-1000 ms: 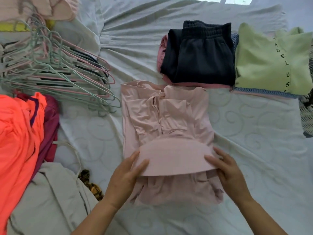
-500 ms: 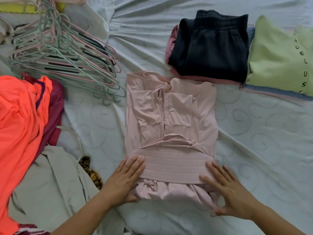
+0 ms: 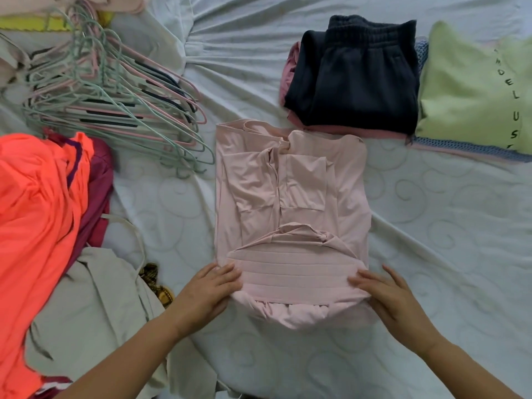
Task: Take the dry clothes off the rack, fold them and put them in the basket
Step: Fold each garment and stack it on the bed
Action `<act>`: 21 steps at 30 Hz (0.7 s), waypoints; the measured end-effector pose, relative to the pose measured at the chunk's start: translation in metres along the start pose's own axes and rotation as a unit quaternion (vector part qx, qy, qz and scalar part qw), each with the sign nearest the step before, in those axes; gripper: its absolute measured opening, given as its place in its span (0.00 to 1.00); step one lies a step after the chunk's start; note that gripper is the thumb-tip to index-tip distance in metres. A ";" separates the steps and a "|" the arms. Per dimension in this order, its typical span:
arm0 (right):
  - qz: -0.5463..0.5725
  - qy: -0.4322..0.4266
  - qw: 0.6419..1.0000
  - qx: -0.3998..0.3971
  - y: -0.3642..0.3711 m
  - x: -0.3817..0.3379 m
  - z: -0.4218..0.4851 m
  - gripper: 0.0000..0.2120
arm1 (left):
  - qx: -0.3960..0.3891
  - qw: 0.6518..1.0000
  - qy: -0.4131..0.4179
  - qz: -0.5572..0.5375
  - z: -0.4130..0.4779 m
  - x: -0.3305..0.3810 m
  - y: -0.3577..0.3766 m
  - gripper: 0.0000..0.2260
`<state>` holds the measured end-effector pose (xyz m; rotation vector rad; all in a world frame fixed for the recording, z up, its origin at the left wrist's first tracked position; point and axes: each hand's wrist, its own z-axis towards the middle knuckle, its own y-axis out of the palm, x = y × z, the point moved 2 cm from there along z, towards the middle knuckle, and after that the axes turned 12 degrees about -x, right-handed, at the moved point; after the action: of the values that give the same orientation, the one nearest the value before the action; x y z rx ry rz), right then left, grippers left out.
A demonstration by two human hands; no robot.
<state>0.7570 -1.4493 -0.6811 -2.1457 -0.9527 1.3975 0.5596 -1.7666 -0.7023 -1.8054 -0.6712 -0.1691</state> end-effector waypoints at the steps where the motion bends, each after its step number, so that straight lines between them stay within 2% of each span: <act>1: 0.046 0.017 0.999 0.020 -0.007 -0.004 -0.004 0.20 | 0.017 1.000 0.003 -0.016 -0.003 0.001 -0.004 0.11; 3: 0.068 0.046 0.996 0.023 -0.013 -0.006 -0.018 0.24 | 0.028 0.999 0.008 -0.041 -0.015 0.003 -0.010 0.14; 5: 0.055 0.056 0.997 0.000 -0.014 -0.006 -0.028 0.21 | 0.021 0.999 0.014 -0.044 -0.031 0.003 -0.009 0.13; 8: 0.055 0.078 0.995 0.017 -0.018 -0.011 -0.023 0.14 | 0.009 0.998 0.005 -0.068 -0.039 0.003 -0.009 0.16; 10: 0.044 0.068 0.996 0.030 -0.018 -0.012 -0.011 0.16 | 0.030 0.995 -0.010 -0.093 -0.028 0.003 -0.012 0.14; 12: 0.099 0.074 0.991 0.058 -0.023 -0.020 0.004 0.12 | 0.044 0.987 -0.048 -0.147 -0.012 0.002 -0.019 0.08; 13: 0.147 0.087 0.982 0.085 -0.029 -0.022 0.012 0.07 | 0.063 0.975 -0.083 -0.196 -0.006 0.000 -0.027 0.09; 14: 0.195 0.100 0.969 0.114 -0.034 -0.021 0.019 0.09 | 0.093 0.958 -0.117 -0.246 0.000 -0.003 -0.036 0.11; 16: 0.283 0.123 0.935 0.176 -0.045 -0.016 0.035 0.19 | 0.171 0.907 -0.173 -0.345 0.012 -0.010 -0.058 0.11; 18: 0.290 0.121 0.924 0.216 -0.065 -0.019 0.056 0.16 | 0.228 0.841 -0.214 -0.442 0.029 -0.016 -0.088 0.11; 21: 0.266 0.133 0.923 0.243 -0.099 -0.017 0.095 0.13 | 0.277 0.775 -0.246 -0.512 0.065 -0.031 -0.122 0.06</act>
<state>0.6342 -1.3968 -0.6445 -2.1851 0.1015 1.3281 0.4566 -1.6944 -0.6367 -0.7358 -1.8357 -0.1865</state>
